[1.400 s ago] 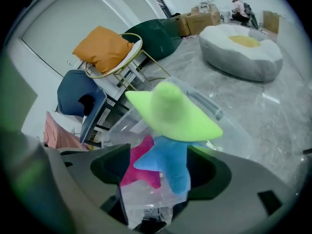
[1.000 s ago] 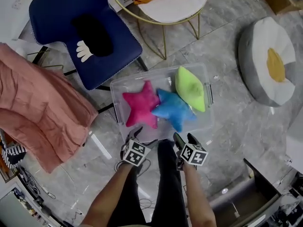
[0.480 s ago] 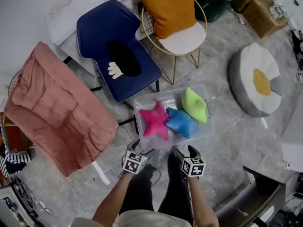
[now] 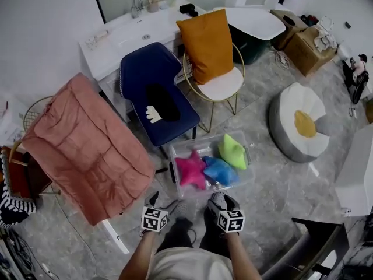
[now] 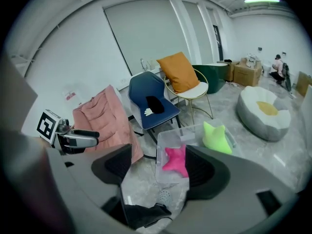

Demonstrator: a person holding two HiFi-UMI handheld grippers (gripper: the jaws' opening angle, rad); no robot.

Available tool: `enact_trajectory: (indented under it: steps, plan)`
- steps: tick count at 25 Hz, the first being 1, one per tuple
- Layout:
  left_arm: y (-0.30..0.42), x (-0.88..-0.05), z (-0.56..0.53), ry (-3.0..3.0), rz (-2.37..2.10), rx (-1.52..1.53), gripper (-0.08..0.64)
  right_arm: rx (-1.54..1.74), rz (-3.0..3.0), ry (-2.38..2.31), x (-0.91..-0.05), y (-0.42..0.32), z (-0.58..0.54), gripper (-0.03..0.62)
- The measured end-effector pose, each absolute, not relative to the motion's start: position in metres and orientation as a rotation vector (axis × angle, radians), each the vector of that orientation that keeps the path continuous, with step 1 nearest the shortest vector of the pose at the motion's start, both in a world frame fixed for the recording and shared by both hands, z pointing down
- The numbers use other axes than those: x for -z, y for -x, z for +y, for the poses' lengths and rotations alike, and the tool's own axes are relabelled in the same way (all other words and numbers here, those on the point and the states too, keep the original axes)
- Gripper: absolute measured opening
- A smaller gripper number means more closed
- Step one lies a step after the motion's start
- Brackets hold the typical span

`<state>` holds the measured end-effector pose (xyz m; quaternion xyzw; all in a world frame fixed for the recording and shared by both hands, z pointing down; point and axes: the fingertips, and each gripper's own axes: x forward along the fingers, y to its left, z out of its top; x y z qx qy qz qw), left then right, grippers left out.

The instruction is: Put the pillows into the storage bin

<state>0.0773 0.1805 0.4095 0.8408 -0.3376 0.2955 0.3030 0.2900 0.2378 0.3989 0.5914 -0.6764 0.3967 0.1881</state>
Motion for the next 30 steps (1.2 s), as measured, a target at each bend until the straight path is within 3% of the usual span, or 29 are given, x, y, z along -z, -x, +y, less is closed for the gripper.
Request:
enact_trajectory:
  steps: [18,30]
  plan:
    - [-0.099,-0.304,0.207,-2.264,-1.051,-0.631,0.400,-1.018,-2.021,-1.547,-0.340,-0.269,0.263,0.339]
    - [-0.116,-0.286,0.273,-2.231,-1.173,-0.599,0.400,-0.994,-2.138,-1.429,-0.319,-0.280,0.305,0.339]
